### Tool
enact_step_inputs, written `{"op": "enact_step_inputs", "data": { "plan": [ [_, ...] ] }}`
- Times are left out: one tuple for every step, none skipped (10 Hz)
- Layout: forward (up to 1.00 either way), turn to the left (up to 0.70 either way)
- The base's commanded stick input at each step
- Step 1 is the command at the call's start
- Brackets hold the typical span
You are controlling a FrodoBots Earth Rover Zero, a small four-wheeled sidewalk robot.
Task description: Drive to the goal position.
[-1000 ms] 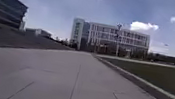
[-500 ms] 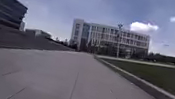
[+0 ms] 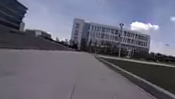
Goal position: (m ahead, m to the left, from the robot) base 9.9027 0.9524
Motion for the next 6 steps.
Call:
{"op": "enact_step_inputs", "data": {
  "plan": [
    [0.70,0.00],
    [0.70,0.00],
    [0.70,0.00],
    [0.70,0.00],
    [0.70,0.00],
    [0.70,0.00]
  ]
}}
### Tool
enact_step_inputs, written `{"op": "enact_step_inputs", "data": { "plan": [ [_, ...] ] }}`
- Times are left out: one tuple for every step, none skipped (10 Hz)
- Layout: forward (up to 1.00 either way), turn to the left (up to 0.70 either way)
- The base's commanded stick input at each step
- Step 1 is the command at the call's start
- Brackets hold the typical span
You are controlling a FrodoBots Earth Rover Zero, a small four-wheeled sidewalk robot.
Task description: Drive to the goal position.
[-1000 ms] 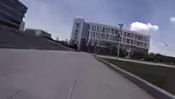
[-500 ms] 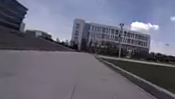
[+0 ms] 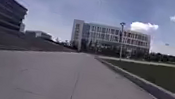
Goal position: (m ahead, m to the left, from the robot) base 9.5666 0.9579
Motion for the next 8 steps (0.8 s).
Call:
{"op": "enact_step_inputs", "data": {
  "plan": [
    [0.70,0.00],
    [0.70,0.00],
    [0.70,0.00],
    [0.70,0.00],
    [0.70,0.00],
    [0.70,0.00],
    [0.70,0.00],
    [0.70,0.00]
  ]
}}
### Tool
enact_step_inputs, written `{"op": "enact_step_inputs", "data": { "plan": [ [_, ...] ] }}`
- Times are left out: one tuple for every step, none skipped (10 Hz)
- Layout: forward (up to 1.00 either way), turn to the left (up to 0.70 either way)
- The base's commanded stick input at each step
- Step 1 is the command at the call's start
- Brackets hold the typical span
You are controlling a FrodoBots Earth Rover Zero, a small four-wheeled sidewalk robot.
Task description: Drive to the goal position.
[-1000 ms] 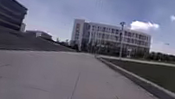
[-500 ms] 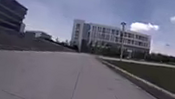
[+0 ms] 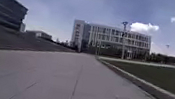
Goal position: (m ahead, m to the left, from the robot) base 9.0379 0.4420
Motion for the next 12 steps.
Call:
{"op": "enact_step_inputs", "data": {
  "plan": [
    [0.70,0.00],
    [0.70,0.00],
    [0.70,0.00],
    [0.70,0.00],
    [0.70,0.00],
    [0.70,0.00],
    [0.70,0.00],
    [0.70,0.00],
    [0.70,0.00],
    [0.70,0.00],
    [0.70,0.00],
    [0.70,0.00]
  ]
}}
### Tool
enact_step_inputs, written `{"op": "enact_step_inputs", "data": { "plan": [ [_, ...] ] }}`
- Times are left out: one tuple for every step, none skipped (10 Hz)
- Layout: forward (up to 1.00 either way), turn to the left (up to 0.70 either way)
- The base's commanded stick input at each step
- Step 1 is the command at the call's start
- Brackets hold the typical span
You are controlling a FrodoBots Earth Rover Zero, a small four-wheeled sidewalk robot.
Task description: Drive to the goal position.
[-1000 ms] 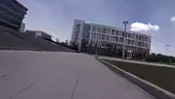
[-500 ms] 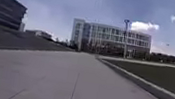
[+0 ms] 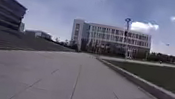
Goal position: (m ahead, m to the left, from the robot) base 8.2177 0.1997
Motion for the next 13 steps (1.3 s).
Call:
{"op": "enact_step_inputs", "data": {
  "plan": [
    [0.70,0.00],
    [0.70,0.00],
    [0.70,0.00],
    [0.70,0.00],
    [0.70,0.00],
    [0.70,0.00],
    [0.70,0.00],
    [0.70,0.00],
    [0.70,0.00],
    [0.70,0.00],
    [0.70,0.00],
    [0.70,0.00],
    [0.70,0.00]
  ]
}}
